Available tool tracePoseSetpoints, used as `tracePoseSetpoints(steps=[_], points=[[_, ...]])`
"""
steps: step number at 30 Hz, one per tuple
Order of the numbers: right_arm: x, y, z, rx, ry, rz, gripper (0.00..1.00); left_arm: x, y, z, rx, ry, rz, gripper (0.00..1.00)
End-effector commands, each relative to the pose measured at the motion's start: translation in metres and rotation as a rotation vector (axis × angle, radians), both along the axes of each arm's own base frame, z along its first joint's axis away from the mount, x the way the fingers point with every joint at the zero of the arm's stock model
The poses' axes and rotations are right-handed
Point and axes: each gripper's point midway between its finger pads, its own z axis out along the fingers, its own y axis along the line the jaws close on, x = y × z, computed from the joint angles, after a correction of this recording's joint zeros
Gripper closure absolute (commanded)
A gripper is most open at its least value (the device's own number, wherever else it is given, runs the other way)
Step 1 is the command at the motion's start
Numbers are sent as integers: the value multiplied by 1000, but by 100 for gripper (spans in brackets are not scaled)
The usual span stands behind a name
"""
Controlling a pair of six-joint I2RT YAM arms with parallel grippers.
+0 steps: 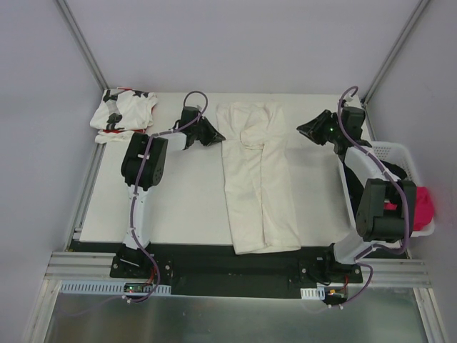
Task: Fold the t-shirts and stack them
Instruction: Rotate the tshirt 90 degrees
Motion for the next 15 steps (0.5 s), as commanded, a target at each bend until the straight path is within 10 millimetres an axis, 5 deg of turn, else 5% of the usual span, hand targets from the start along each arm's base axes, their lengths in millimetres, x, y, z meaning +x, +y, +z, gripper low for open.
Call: tracePoseSetpoints(steps=[1,15], points=[[-6,-3,32,-17,-88,7,74,15,-6,11,-19,-55,-2,100],[-26,-6,13,-50,-44,5,74,64,3,26,-36,-110,28,100]])
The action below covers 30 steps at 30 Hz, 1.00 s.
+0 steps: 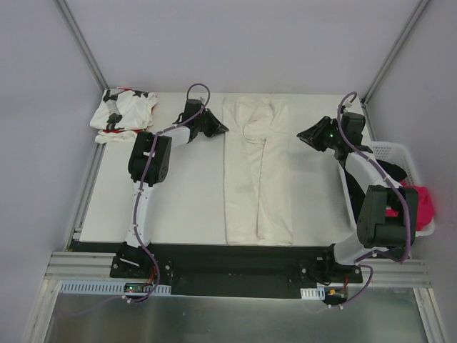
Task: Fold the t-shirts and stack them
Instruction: Rotate the tshirt 90 degrees
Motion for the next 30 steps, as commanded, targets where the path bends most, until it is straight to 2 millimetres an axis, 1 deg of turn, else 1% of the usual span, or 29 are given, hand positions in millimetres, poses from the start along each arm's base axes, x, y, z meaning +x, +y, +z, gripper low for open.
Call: tracePoseSetpoints(steps=[1,3,4,5,7,8,9,12,16,21,24,25,26,28,29,30], points=[[-7,-5,13,-26,-43,-3,74,31,14,28,-12,-80,32,100],[-10,-6,10,-34,-36,-5,74,39,26,29,-1,-87,53,100],[-11,-6,8,-34,-32,-5,74,45,29,35,-1,-103,58,100],[-12,-6,6,-35,-26,-6,74,49,38,34,4,-95,74,100],[-15,-6,4,-42,-23,-3,74,55,47,38,6,-107,87,100],[-16,-6,1,-44,-15,-4,74,56,51,37,7,-107,94,100],[-18,-7,1,-47,-11,-3,74,60,61,38,11,-110,113,100],[-20,-8,-3,-53,-3,-4,74,64,73,39,13,-113,126,100],[-21,-7,-5,-51,4,-6,74,64,79,37,15,-112,127,100],[-21,-5,-1,-44,-2,-2,74,59,80,35,20,-113,118,100],[-21,-3,-1,-47,-3,3,74,54,79,31,15,-109,111,75],[-21,-3,-2,-47,-2,6,73,51,79,27,14,-102,109,65],[-22,-2,-4,-46,3,11,73,49,79,30,14,-106,108,58],[-24,2,-7,-45,10,26,73,41,81,24,25,-95,102,45],[-25,3,-12,-44,20,33,72,39,81,33,28,-114,98,35],[-26,3,-14,-44,26,36,72,36,83,37,41,-130,90,32]])
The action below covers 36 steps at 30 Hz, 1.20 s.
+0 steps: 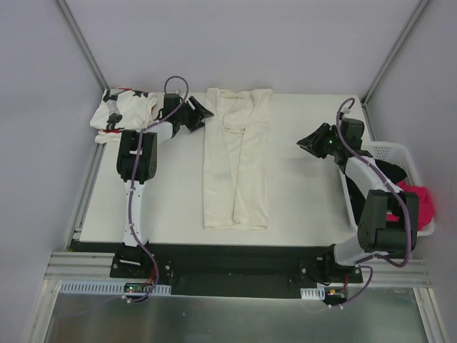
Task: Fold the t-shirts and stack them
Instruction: Rotate the tshirt 90 degrees
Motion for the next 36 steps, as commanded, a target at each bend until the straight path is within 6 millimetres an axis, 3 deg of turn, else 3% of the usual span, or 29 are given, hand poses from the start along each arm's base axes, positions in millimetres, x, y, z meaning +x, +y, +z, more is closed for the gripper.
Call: tracePoseSetpoints(steps=[1,3,4,5,6,7,8,9,10,11,12,13,15,16,17,18,19,20,21,22,24,25,27,28,30,36], points=[[-6,7,7,-11,-39,47,71,-18,4,34,49,-65,-27,30],[-12,11,-1,-8,-12,65,69,-34,9,30,68,-49,-35,28],[-15,13,-4,-13,-7,83,69,-40,10,51,71,-82,-34,28],[-19,14,-9,-14,9,91,68,-47,12,56,83,-94,-35,28],[-22,14,-13,-16,20,92,67,-65,15,41,98,-52,-30,27],[-28,22,-18,-25,28,117,67,-74,18,65,101,-91,-21,27],[-33,24,-21,-28,38,126,66,-83,23,66,112,-83,2,27],[-41,30,-29,-31,59,145,66,-108,27,46,119,-30,10,27],[-45,31,-33,-38,65,146,66,-118,28,64,113,-69,22,28],[-51,34,-35,-41,72,153,66,-129,29,62,118,-68,27,28],[-60,38,-44,-47,91,168,66,-151,31,44,132,-20,20,27],[-65,40,-47,-49,100,177,66,-161,32,55,135,-38,22,28],[-79,46,-57,-52,121,202,65,-186,36,42,156,0,29,28],[-83,48,-59,-48,128,212,65,-195,34,53,154,-24,26,28],[-88,51,-59,-46,127,227,65,-206,32,52,153,-21,16,27],[-98,52,-65,-50,156,240,64,-225,31,39,167,9,1,27],[-106,51,-72,-52,176,243,64,-240,28,45,178,-4,-12,27],[-113,51,-72,-54,175,250,64,-255,20,41,191,1,-39,27],[-117,50,-73,-59,174,251,64,-278,20,22,206,45,-57,27],[-126,48,-80,-62,193,251,63,-289,18,29,205,23,-65,27],[-134,48,-78,-70,181,255,63,-321,17,12,227,75,-93,26],[-139,47,-79,-72,181,256,63,-327,18,20,218,45,-90,26],[-151,47,-81,-79,181,263,62,-347,23,11,234,79,-100,26],[-155,46,-82,-81,185,261,62,-351,23,20,226,48,-105,27],[-167,47,-87,-83,190,268,61,-366,25,14,242,74,-119,27],[-200,52,-98,-93,234,303,57,-389,29,7,257,102,-149,28]])
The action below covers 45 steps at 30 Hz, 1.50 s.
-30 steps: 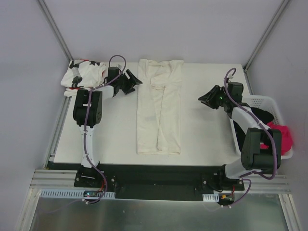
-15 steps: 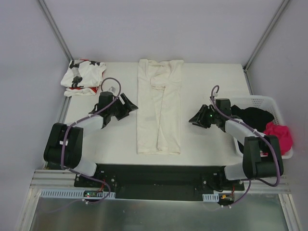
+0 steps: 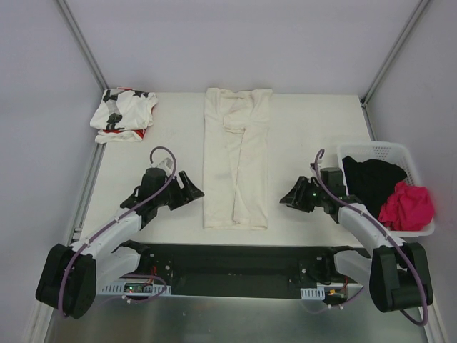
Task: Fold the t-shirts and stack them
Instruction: Rotate the tshirt 90 degrees, then grab the bottom of the folded rectangular tshirt with both arms
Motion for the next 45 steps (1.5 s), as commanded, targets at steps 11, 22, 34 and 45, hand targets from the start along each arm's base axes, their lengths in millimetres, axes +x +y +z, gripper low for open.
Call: tracePoseSetpoints(steps=[11,22,34,45], points=[[-52,6,-13,-108,48,91,55,-69,-6,-45,88,225,-155,28],[-59,34,-33,-130,94,161,54,-81,-10,-57,113,282,-205,29],[-57,51,-44,-141,119,194,54,-79,-12,-59,126,303,-222,33],[-59,56,-48,-130,138,181,53,-80,-21,-59,128,330,-251,35]])
